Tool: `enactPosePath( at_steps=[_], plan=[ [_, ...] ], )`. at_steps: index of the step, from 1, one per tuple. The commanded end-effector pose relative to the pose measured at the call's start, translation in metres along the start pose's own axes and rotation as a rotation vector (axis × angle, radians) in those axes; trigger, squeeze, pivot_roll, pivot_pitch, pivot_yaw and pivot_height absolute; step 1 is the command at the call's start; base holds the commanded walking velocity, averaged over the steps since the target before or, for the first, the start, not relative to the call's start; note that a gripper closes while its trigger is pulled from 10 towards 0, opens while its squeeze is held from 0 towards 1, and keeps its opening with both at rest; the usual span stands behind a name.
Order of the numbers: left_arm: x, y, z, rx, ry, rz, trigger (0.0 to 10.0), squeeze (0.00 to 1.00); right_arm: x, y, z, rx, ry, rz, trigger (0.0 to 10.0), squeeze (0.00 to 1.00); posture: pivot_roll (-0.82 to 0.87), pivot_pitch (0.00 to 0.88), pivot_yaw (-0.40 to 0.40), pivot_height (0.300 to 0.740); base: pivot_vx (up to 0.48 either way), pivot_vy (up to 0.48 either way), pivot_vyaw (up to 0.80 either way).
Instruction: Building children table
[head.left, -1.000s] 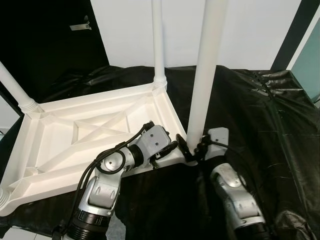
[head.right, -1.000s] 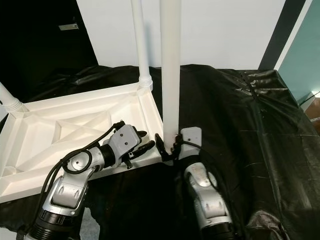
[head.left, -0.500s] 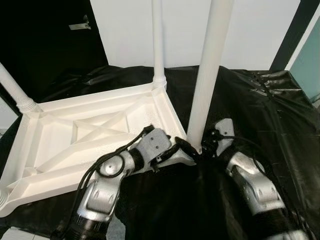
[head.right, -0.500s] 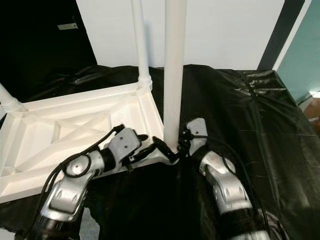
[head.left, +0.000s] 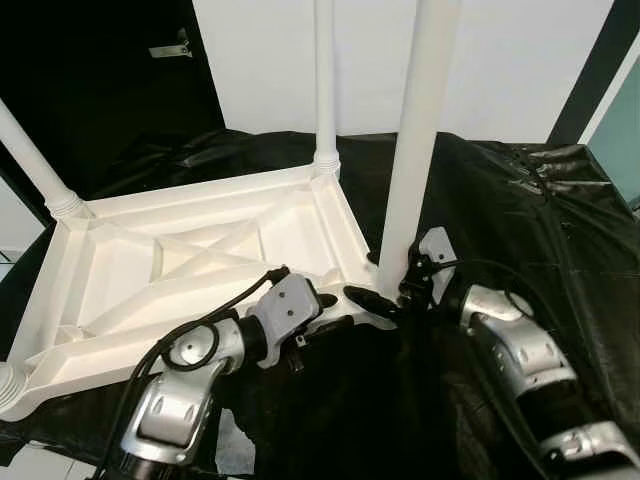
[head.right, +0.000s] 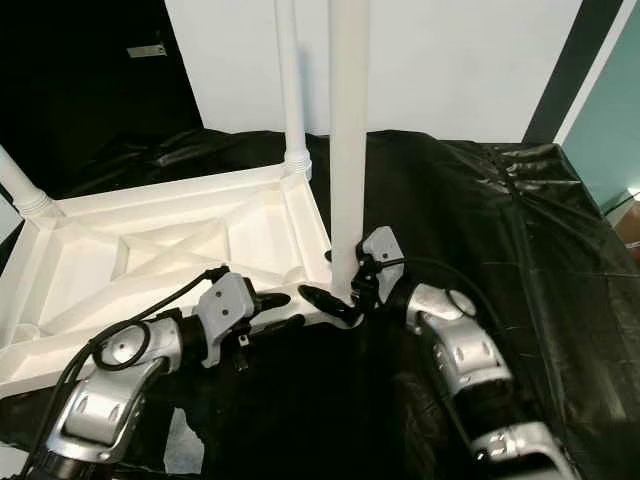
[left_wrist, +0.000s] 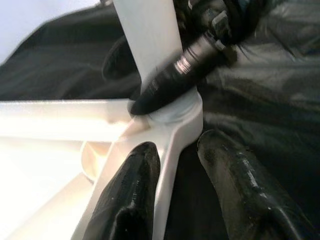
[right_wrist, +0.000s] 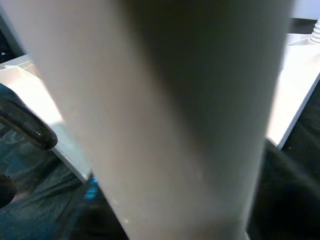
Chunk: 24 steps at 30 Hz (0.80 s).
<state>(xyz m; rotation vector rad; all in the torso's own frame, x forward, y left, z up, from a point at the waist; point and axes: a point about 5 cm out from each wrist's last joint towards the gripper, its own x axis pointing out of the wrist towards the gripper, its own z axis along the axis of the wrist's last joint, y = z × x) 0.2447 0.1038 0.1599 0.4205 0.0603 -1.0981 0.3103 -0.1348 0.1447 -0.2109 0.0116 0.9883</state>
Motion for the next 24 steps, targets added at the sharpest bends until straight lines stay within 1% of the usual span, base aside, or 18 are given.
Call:
enactPosePath(
  at_steps=[1,3,5,6,8,9,12,13,14,15,16,18,19,20,21,22,23,24],
  plan=[
    [0.0,-0.011,0.003,-0.001,-0.013,-0.152,10.0,0.0,0.0,0.0,-0.002,-0.004,0.013,0.01,0.0,0.0,-0.02,0.0,0.011,0.74,0.0,0.0,0.0],
    [0.003,-0.013,0.005,-0.007,-0.025,-0.152,10.0,0.0,-0.001,-0.004,-0.002,-0.001,0.01,0.0,0.0,0.0,-0.02,0.0,0.014,0.74,0.0,0.0,0.0],
    [0.003,-0.013,0.005,-0.007,-0.025,-0.152,10.0,0.0,-0.001,-0.004,-0.002,-0.001,0.01,0.0,0.0,0.0,-0.02,0.0,0.014,0.74,0.0,0.0,0.0],
    [0.008,-0.01,0.007,-0.024,-0.042,-0.119,10.0,0.0,-0.003,-0.006,-0.003,0.01,0.012,-0.025,0.0,0.0,-0.04,0.0,0.023,0.74,0.0,0.0,0.0],
    [0.01,-0.009,0.008,-0.031,-0.048,-0.108,10.0,0.0,-0.004,-0.007,-0.004,0.017,0.012,-0.035,0.0,0.0,-0.04,0.0,0.023,0.74,0.0,0.0,0.0],
    [0.013,-0.006,0.008,-0.033,-0.049,-0.083,10.0,0.0,-0.004,-0.006,-0.004,0.03,0.003,-0.054,0.0,0.0,-0.04,0.0,0.024,0.74,0.0,0.0,0.0],
    [0.015,-0.004,0.008,-0.015,-0.052,-0.054,10.0,0.0,-0.004,-0.006,-0.003,0.026,-0.005,-0.071,0.0,0.0,-0.05,0.0,0.031,0.74,0.0,0.0,0.0],
    [0.017,-0.001,0.008,-0.012,-0.056,-0.023,10.0,0.0,-0.004,-0.005,-0.005,0.024,-0.005,-0.101,10.0,0.0,-0.06,0.0,0.037,0.74,0.0,0.0,0.0],
    [0.018,0.0,0.008,-0.013,-0.058,-0.002,10.0,0.0,-0.004,-0.005,-0.006,0.022,-0.005,-0.12,10.0,0.0,-0.06,0.0,0.037,0.74,0.0,0.0,0.0],
    [0.019,0.002,0.007,-0.032,-0.06,0.017,10.0,0.0,-0.003,-0.004,-0.009,0.038,-0.002,-0.155,10.0,0.0,-0.07,0.0,0.042,0.74,0.0,0.0,0.0],
    [0.02,0.003,0.007,-0.029,-0.063,0.037,10.0,0.0,-0.003,-0.003,-0.012,0.032,0.015,-0.195,10.0,0.0,-0.07,0.0,0.045,0.74,0.0,0.0,0.0],
    [0.02,0.003,0.007,-0.029,-0.063,0.037,10.0,0.0,-0.003,-0.003,-0.012,0.032,0.015,-0.195,10.0,0.0,-0.07,0.0,0.045,0.74,0.0,0.0,0.0],
    [0.021,0.005,0.007,-0.016,-0.059,0.062,10.0,0.0,-0.004,-0.003,-0.015,0.018,0.031,-0.234,10.0,0.0,-0.07,0.0,0.046,0.74,0.0,0.0,0.0],
    [0.021,0.005,0.007,-0.016,-0.059,0.062,10.0,0.0,-0.004,-0.003,-0.015,0.018,0.031,-0.234,10.0,0.0,-0.07,0.0,0.046,0.74,0.0,0.0,0.0],
    [0.021,0.006,0.006,-0.017,-0.053,0.076,10.0,0.0,-0.004,0.0,-0.02,0.02,0.045,-0.272,10.0,0.0,-0.08,0.0,0.049,0.74,0.0,0.0,0.0],
    [0.021,0.006,0.006,-0.017,-0.053,0.076,10.0,0.0,-0.004,0.0,-0.02,0.02,0.045,-0.272,10.0,0.0,-0.08,0.0,0.049,0.74,0.0,0.0,0.0],
    [0.021,0.008,0.006,-0.006,-0.05,0.09,10.0,0.0,-0.004,0.002,-0.022,0.029,0.052,-0.311,10.0,0.0,-0.08,0.0,0.053,0.74,0.0,0.0,0.0],
    [0.021,0.01,0.006,-0.011,-0.051,0.103,10.0,0.0,-0.003,0.007,-0.023,0.041,0.049,-0.341,10.0,0.0,-0.09,0.0,0.049,0.74,0.0,0.0,0.0]
  ],
)
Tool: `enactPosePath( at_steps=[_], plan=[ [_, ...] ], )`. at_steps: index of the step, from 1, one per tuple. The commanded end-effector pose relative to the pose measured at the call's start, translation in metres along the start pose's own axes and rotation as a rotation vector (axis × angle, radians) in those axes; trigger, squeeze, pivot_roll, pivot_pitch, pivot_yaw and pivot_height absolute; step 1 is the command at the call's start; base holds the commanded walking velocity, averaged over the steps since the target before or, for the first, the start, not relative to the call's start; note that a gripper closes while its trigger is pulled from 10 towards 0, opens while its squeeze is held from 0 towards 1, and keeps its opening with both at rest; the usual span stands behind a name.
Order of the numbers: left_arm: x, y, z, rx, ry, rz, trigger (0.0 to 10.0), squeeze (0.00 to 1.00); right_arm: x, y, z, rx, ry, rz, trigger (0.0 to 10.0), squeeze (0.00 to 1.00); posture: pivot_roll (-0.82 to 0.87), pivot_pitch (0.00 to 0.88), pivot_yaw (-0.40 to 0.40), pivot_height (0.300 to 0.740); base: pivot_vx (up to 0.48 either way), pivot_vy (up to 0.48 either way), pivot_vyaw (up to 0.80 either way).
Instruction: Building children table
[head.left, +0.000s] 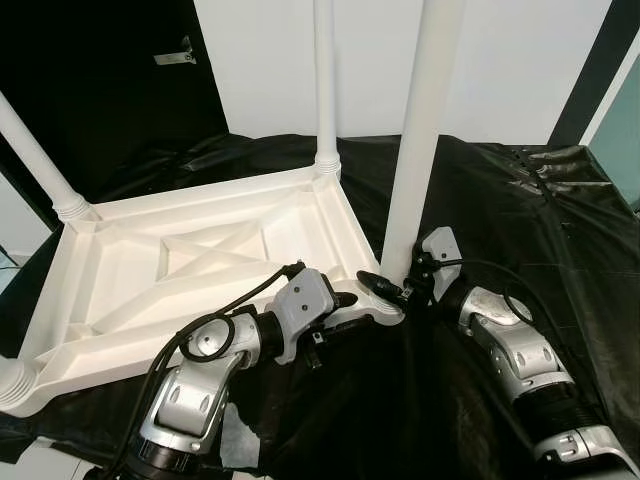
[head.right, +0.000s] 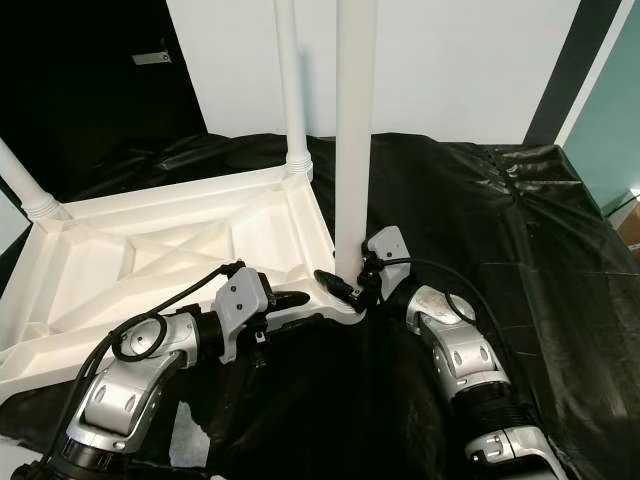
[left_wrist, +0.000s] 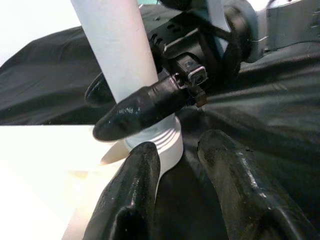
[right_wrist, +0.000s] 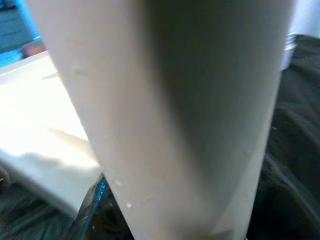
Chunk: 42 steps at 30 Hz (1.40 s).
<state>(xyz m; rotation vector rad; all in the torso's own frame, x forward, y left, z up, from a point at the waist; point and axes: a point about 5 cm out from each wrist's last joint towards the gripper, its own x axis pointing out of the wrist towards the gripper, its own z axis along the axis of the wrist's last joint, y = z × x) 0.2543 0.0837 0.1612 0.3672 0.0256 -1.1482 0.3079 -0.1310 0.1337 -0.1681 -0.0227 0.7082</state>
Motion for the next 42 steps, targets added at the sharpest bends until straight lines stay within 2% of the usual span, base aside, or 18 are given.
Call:
enactPosePath(
  at_steps=[1,3,5,7,8,9,11,13,15,19,23,25,30,31,32,33,37,42],
  plan=[
    [-0.001,0.009,0.0,0.014,0.01,0.143,10.0,0.0,-0.006,-0.001,-0.013,0.0,0.07,-0.06,10.0,0.0,-0.09,0.0,0.049,0.74,0.0,0.0,0.0],
    [-0.002,0.01,-0.003,0.029,0.021,0.158,10.0,0.0,-0.004,0.011,-0.015,0.039,0.067,-0.143,10.0,0.0,-0.09,0.0,0.053,0.74,0.0,0.0,0.0],
    [-0.002,0.01,-0.005,0.032,0.027,0.16,10.0,0.0,-0.003,0.015,-0.014,0.048,0.065,-0.174,10.0,0.0,-0.09,0.0,0.053,0.74,0.0,0.0,0.0],
    [-0.002,0.009,-0.006,0.033,0.028,0.162,10.0,0.0,-0.002,0.024,-0.016,0.086,0.068,-0.27,10.0,0.0,-0.09,0.0,0.047,0.74,0.0,0.0,0.0],
    [-0.002,0.009,-0.006,0.033,0.028,0.162,10.0,0.0,-0.002,0.024,-0.016,0.086,0.068,-0.27,10.0,0.0,-0.09,0.0,0.047,0.74,0.0,0.0,0.0],
    [-0.003,0.009,-0.007,0.034,0.031,0.167,10.0,0.0,-0.002,0.028,-0.018,0.111,0.077,-0.345,10.0,0.0,-0.09,0.0,0.047,0.74,0.0,0.0,0.0],
    [-0.003,0.009,-0.007,0.034,0.031,0.167,10.0,0.0,-0.002,0.028,-0.018,0.111,0.077,-0.345,10.0,0.0,-0.09,0.0,0.047,0.74,0.0,0.0,0.0],
    [-0.004,0.01,-0.007,0.034,0.035,0.173,10.0,0.0,-0.003,0.036,-0.017,0.141,0.08,-0.476,10.0,0.0,-0.08,0.0,0.043,0.74,0.0,0.0,0.0],
    [-0.004,0.012,-0.008,0.04,0.04,0.18,10.0,0.0,-0.003,0.042,-0.015,0.156,0.075,-0.535,10.0,0.0,-0.07,0.0,0.046,0.74,0.0,0.0,0.0],
    [-0.004,0.013,-0.005,0.05,0.036,0.19,10.0,0.0,-0.004,0.047,-0.011,0.141,0.068,-0.567,10.0,0.0,-0.06,0.0,0.056,0.74,0.0,0.0,0.0],
    [-0.003,0.013,-0.004,0.046,0.029,0.19,10.0,0.0,-0.004,0.047,-0.012,0.128,0.073,-0.564,10.0,0.0,-0.07,0.0,0.059,0.74,0.0,0.0,0.0],
    [-0.003,0.014,-0.007,0.072,0.046,0.18,10.0,0.0,-0.004,0.044,-0.017,0.124,0.098,-0.567,10.0,0.0,-0.08,0.0,0.064,0.74,0.0,0.0,0.0],
    [-0.002,0.016,-0.005,0.083,0.033,0.183,10.0,0.0,-0.003,0.043,-0.013,0.104,0.072,-0.532,10.0,0.0,-0.08,0.0,0.067,0.74,0.0,0.0,0.0],
    [-0.002,0.017,-0.005,0.083,0.033,0.186,10.0,0.0,-0.004,0.041,-0.012,0.112,0.068,-0.529,10.0,0.38,-0.09,0.0,0.065,0.74,0.0,0.0,0.0],
    [-0.002,0.017,-0.005,0.083,0.034,0.187,10.0,0.0,-0.005,0.04,-0.012,0.119,0.067,-0.53,10.0,0.38,-0.09,0.0,0.063,0.74,0.0,0.0,0.0],
    [-0.002,0.018,-0.005,0.081,0.035,0.194,10.0,0.0,-0.007,0.037,-0.01,0.106,0.06,-0.535,10.0,1.0,-0.08,0.0,0.055,0.74,0.0,0.0,0.0],
    [-0.002,0.02,-0.005,0.079,0.035,0.213,10.0,0.0,-0.009,0.034,-0.007,0.111,0.046,-0.526,10.0,1.0,-0.08,0.0,0.048,0.74,0.0,0.0,0.0],
    [-0.001,0.021,-0.005,0.087,0.029,0.236,10.0,0.0,-0.014,0.034,-0.002,0.115,0.002,-0.45,10.0,1.0,-0.07,0.0,0.035,0.74,0.0,0.0,0.0]
  ],
)
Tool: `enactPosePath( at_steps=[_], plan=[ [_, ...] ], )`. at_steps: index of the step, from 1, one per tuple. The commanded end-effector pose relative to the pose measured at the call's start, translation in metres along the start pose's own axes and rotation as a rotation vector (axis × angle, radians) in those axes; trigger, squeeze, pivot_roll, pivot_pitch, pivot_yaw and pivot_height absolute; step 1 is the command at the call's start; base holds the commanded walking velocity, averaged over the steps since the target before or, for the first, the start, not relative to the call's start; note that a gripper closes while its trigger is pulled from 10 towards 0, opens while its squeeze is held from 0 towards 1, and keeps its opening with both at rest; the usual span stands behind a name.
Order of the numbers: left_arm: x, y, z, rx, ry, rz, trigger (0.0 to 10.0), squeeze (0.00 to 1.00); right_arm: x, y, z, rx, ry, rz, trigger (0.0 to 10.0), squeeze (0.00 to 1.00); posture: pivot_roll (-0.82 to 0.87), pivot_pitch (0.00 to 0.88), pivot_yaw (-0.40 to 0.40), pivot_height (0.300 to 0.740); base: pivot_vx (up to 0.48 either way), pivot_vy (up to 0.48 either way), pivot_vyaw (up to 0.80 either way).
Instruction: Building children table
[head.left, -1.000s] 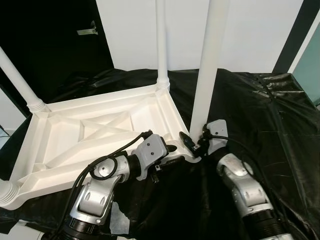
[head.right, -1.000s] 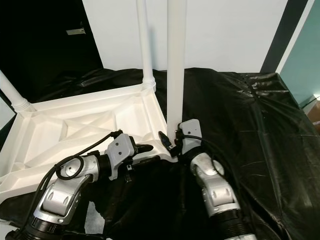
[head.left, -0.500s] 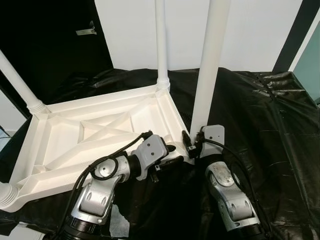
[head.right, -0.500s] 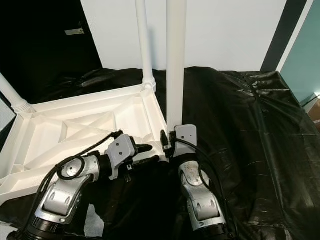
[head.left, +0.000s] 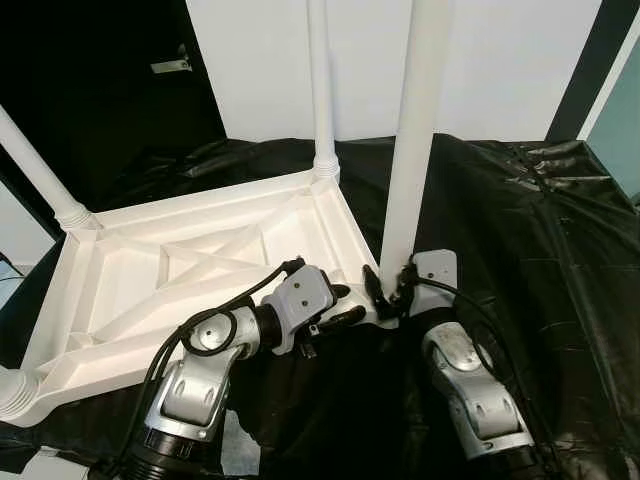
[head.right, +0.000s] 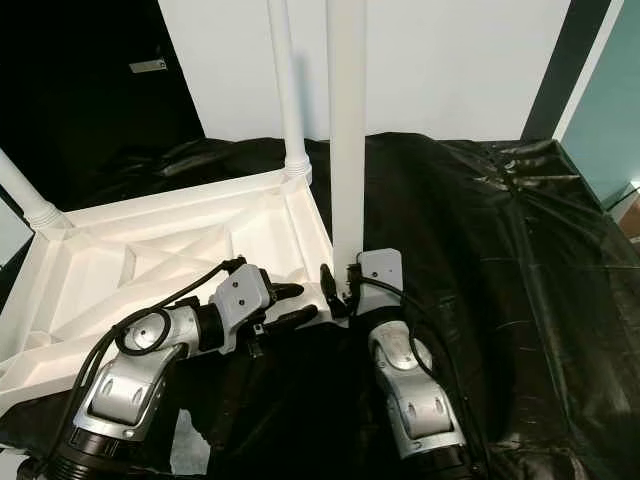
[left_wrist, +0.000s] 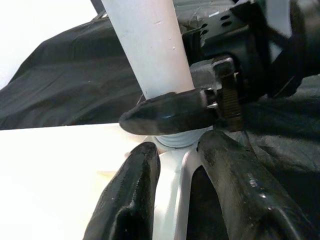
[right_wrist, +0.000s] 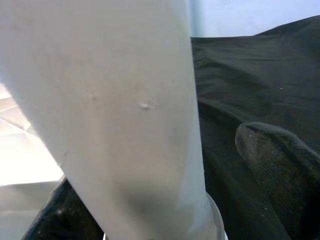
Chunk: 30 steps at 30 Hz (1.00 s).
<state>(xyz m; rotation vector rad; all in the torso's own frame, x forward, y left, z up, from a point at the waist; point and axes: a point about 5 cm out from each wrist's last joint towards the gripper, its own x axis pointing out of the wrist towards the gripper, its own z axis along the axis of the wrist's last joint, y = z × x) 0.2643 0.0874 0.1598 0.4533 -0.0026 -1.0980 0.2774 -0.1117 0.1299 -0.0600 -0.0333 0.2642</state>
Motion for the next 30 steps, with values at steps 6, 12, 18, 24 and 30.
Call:
enactPosePath(
  at_steps=[6,12,18,24,30],
  plan=[
    [-0.003,0.007,-0.002,0.001,0.005,0.188,10.0,0.0,-0.008,-0.017,-0.002,-0.043,-0.013,0.215,10.0,0.0,-0.05,0.0,0.013,0.74,0.0,0.0,0.0],
    [-0.002,0.008,-0.003,0.003,0.009,0.2,10.0,0.0,0.002,-0.028,-0.001,-0.072,0.008,0.365,10.0,0.0,-0.03,0.0,-0.01,0.74,0.0,0.0,0.0],
    [-0.003,0.008,-0.001,0.002,0.004,0.235,10.0,0.0,0.019,-0.031,0.004,-0.139,0.031,0.509,10.0,0.0,0.01,0.0,-0.041,0.74,0.0,0.0,0.0],
    [-0.005,0.005,-0.002,-0.002,0.01,0.241,10.0,0.0,0.032,-0.029,0.009,-0.155,0.019,0.614,10.0,0.0,0.03,0.0,-0.051,0.74,0.0,0.0,0.0],
    [-0.006,0.004,-0.002,-0.002,0.014,0.247,10.0,0.0,0.04,-0.027,0.008,-0.17,0.025,0.677,0.0,0.0,0.04,0.0,-0.058,0.74,0.0,0.0,0.0]
  ],
)
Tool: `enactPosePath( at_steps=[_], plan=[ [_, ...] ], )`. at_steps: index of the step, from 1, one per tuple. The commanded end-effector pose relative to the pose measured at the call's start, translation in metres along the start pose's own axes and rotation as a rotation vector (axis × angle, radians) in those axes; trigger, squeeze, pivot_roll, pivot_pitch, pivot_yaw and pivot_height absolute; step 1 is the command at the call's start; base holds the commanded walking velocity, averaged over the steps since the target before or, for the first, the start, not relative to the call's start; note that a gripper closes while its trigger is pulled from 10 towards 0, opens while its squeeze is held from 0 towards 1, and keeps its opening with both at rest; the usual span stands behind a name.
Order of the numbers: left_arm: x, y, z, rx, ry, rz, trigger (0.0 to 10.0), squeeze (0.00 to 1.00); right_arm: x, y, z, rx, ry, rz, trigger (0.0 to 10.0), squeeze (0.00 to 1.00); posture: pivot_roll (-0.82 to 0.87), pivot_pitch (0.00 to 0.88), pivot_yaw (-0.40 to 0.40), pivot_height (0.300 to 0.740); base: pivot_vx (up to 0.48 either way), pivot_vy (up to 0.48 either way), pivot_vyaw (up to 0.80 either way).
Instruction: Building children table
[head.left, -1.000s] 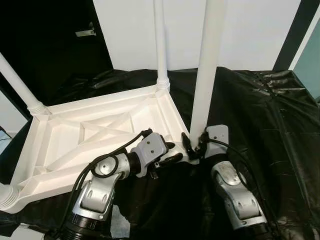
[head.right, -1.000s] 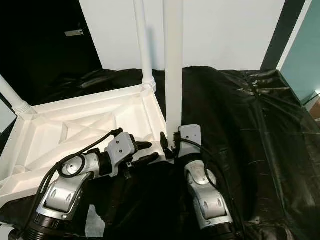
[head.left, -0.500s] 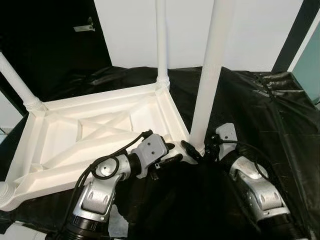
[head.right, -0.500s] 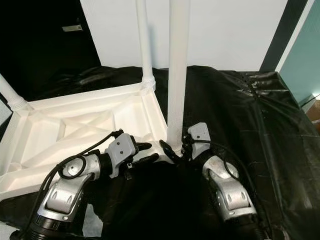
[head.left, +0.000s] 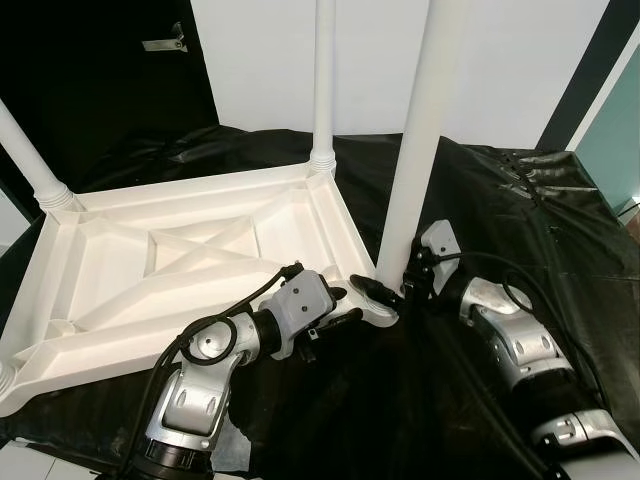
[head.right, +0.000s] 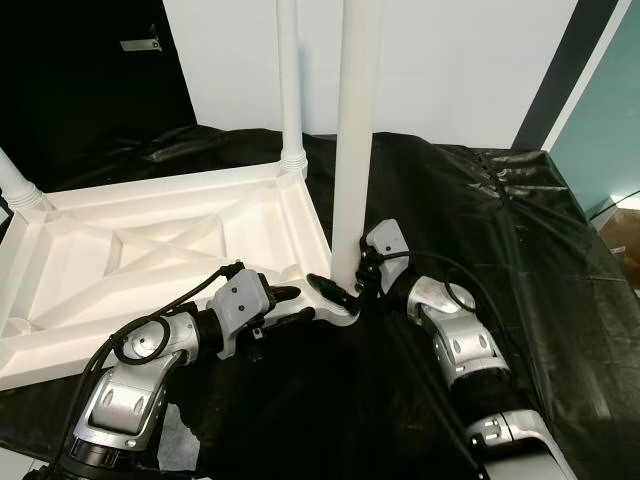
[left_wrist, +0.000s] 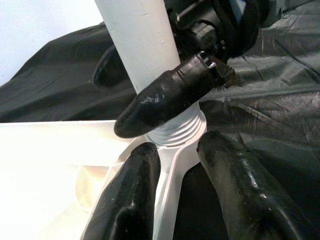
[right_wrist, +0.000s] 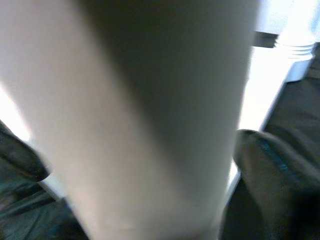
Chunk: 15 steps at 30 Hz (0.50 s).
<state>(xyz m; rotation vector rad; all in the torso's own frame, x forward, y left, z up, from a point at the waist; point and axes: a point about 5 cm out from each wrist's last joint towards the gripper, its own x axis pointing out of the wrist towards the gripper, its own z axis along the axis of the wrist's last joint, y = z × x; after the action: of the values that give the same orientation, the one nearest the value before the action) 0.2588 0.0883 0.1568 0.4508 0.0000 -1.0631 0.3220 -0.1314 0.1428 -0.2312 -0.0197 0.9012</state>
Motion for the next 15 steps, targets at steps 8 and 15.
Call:
enactPosePath(
  at_steps=[8,15],
  plan=[
    [-0.004,0.009,0.0,0.001,0.007,0.216,10.0,0.0,-0.001,0.004,-0.006,0.043,0.005,0.034,0.0,0.0,0.03,0.0,-0.051,0.74,0.0,0.0,0.0],
    [-0.004,0.007,0.0,0.005,0.008,0.201,10.0,0.0,0.0,0.016,-0.007,0.101,-0.039,-0.027,10.0,0.0,0.03,0.0,-0.043,0.74,0.0,0.0,0.0]
  ],
)
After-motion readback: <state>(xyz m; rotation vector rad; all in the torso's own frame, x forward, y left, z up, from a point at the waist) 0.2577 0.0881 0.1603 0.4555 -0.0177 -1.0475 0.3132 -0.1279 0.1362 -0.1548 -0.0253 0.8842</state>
